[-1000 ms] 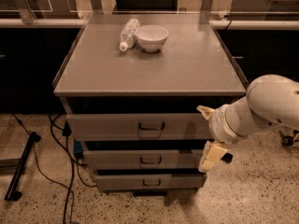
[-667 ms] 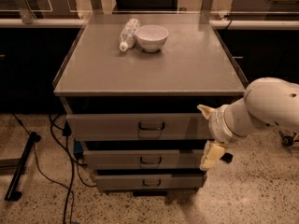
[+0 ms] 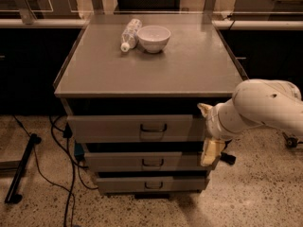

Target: Open top drawer

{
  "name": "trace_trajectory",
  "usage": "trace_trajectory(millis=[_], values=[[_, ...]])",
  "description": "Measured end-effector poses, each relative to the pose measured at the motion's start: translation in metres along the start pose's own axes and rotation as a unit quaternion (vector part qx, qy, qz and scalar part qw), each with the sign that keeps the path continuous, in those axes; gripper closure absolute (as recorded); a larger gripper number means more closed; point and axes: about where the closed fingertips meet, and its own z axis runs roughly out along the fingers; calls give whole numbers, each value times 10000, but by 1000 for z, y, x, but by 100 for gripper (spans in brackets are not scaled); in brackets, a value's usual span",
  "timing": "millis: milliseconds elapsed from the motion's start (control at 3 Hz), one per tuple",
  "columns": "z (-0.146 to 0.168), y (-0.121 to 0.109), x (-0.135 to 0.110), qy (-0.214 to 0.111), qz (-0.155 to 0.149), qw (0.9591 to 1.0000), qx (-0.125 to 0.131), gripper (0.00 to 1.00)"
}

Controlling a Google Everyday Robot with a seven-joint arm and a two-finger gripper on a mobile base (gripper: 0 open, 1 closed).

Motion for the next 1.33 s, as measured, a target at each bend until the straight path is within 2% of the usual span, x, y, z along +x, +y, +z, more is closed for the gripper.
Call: trace_trajectory(millis=[667,1333], values=[[37,-16,20,261,274,9990,-226,0],[55,-40,20,337,270,9987,-279,0]])
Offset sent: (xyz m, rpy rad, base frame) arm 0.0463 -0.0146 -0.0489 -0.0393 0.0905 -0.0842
